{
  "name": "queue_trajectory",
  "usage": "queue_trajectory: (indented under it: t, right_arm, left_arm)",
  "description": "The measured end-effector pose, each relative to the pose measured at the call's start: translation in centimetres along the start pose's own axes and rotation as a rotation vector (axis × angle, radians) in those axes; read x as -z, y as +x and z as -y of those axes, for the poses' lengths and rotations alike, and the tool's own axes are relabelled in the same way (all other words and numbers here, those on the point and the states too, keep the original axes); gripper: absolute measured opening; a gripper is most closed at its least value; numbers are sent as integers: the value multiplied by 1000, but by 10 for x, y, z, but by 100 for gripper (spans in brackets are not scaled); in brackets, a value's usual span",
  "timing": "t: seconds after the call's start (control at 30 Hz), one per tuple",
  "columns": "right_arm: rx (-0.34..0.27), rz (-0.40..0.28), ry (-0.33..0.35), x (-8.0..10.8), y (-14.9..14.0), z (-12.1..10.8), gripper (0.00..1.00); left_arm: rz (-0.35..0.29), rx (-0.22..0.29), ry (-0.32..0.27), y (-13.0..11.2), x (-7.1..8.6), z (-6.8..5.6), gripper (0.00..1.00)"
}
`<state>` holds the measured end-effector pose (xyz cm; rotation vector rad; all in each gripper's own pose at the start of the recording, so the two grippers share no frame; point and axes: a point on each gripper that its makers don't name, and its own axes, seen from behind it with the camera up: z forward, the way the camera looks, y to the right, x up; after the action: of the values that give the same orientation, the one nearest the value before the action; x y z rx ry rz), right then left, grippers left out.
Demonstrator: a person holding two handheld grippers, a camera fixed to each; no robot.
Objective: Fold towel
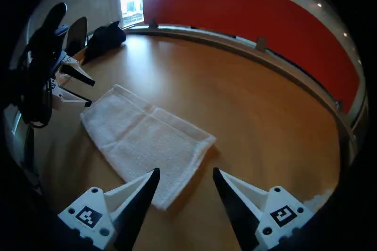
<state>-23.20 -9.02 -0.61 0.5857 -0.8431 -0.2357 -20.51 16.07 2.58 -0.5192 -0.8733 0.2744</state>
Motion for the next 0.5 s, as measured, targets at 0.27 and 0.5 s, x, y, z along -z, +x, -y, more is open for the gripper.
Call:
queue_trajectory:
  t: [0.27, 0.5]
  right_arm:
    - [-9, -1, -1, 15, -14, 10, 87]
    - [-14, -3, -7, 26, -23, 15, 87]
  left_arm:
    - [4, 29, 6, -18, 14, -10, 96]
    - [3, 46, 13, -29, 23, -14, 96]
